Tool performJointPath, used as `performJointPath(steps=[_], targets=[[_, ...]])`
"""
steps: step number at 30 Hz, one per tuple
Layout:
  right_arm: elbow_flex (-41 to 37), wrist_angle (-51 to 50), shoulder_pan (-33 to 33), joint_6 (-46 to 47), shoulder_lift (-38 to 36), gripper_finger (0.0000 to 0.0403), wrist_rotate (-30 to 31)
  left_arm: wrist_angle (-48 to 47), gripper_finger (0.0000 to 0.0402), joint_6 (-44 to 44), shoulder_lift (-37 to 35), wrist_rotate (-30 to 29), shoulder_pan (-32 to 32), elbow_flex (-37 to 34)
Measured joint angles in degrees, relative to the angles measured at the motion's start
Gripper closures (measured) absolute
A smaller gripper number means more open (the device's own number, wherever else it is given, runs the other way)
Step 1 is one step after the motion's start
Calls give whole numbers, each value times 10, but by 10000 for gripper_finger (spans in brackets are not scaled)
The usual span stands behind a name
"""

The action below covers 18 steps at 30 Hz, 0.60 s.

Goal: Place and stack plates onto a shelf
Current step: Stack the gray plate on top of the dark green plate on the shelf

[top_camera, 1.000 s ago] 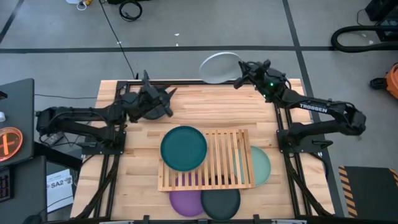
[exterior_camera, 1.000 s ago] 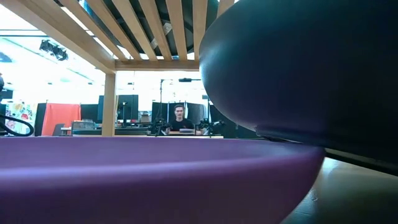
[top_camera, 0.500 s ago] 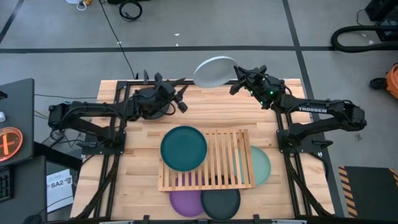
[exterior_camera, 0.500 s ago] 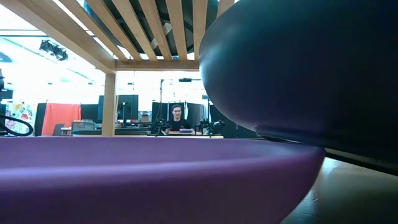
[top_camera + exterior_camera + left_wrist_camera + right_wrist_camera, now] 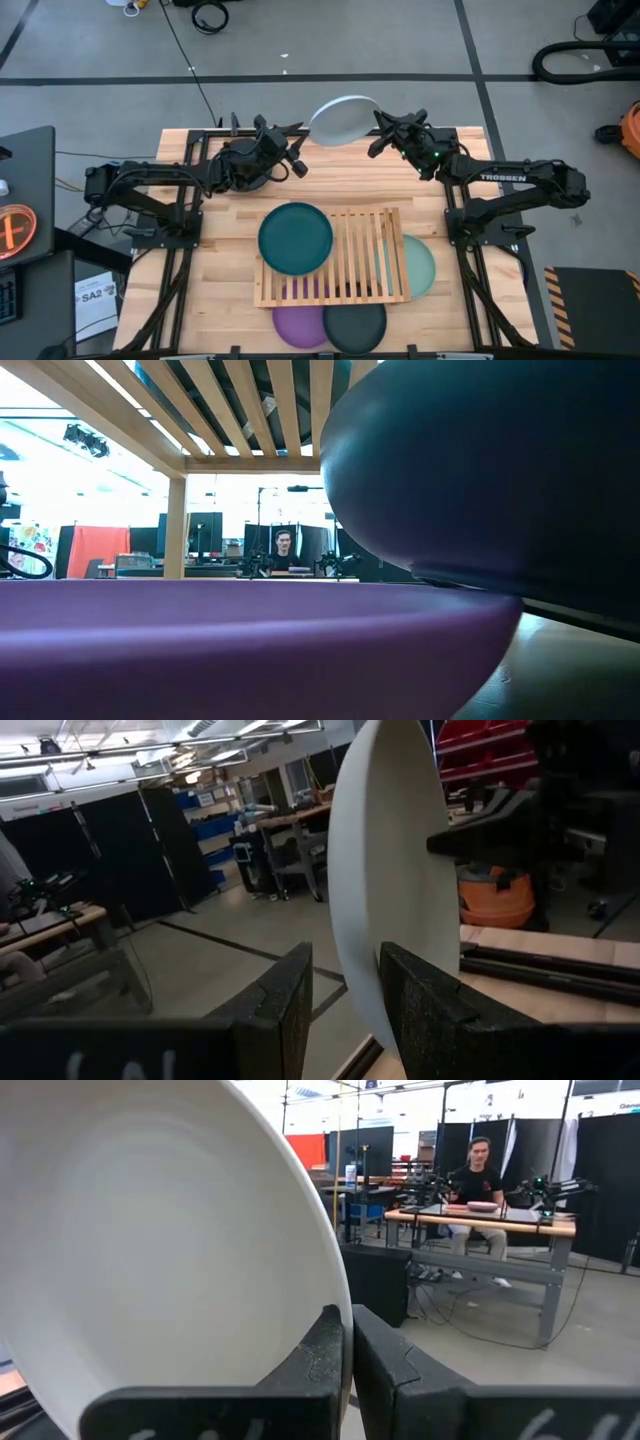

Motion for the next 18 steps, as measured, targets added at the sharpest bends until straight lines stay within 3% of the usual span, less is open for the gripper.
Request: performJointPath(steps=[18], targets=[[0,0,40,4,0,385,-24,2,289,0,0,3,-1,0]])
